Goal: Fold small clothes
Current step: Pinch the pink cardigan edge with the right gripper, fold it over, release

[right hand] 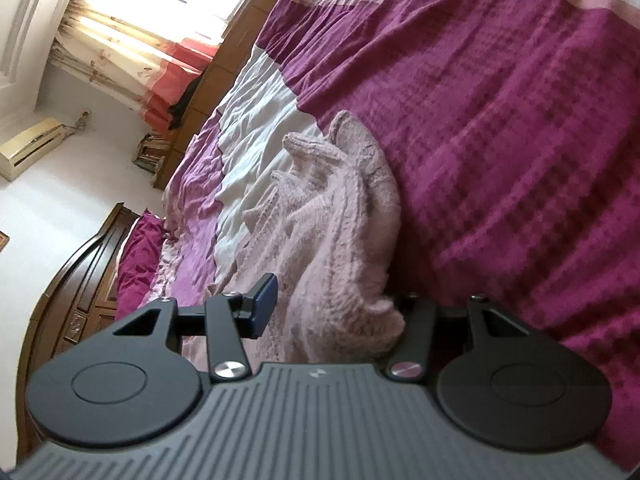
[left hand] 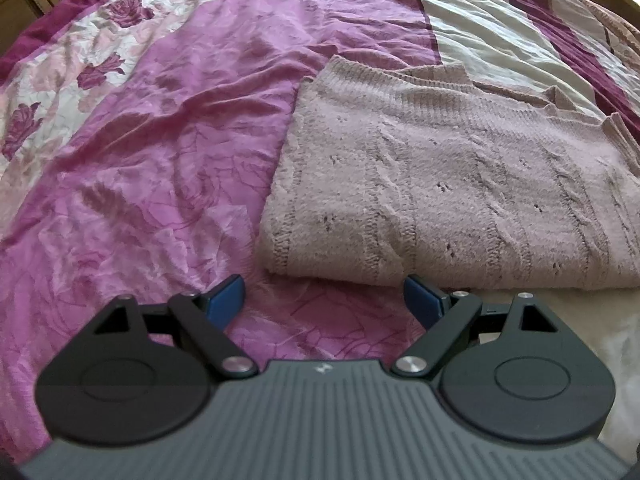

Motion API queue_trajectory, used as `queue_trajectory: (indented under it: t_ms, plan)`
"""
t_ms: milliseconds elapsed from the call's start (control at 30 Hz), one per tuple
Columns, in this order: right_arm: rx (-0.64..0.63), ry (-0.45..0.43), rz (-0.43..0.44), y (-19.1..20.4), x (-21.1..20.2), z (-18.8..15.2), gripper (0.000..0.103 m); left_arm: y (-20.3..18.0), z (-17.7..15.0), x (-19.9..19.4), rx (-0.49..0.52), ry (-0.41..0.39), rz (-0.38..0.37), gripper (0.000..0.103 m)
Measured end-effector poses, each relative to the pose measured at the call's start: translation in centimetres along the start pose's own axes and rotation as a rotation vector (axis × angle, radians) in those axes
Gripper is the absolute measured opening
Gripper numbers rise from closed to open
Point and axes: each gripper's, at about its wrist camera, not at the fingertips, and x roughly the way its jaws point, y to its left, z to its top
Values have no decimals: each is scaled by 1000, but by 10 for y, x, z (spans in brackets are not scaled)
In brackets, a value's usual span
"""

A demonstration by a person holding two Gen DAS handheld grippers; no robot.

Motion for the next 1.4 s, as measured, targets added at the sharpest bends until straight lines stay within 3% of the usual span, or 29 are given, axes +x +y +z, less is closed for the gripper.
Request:
queue_trajectory:
  t_ms: [67, 167, 333, 700, 933, 1200, 1400]
  plan:
    - [-30, -17, -13, 7, -1, -1, 43, 1, 0, -1, 4, -2, 4, 88]
    - [-68, -44, -30, 17, -4, -3, 33, 5, 0, -4, 8, -14, 10, 88]
    - [-119, -80, -9, 40, -8, -5, 30, 17, 0, -10, -10, -32, 13, 88]
    - [-311, -71, 52, 126, 0, -20, 29, 47, 13, -18, -22, -78, 41, 88]
    - [-352, -83, 110, 173, 5, -33, 28, 64, 15, -22, -41, -95, 50, 88]
    - [-451, -67, 169, 228, 14, -66, 28, 81, 11, -23, -69, -97, 63, 88]
    - [-548, -1, 191, 267, 37, -105, 28, 96, 9, -27, -93, -106, 70, 88]
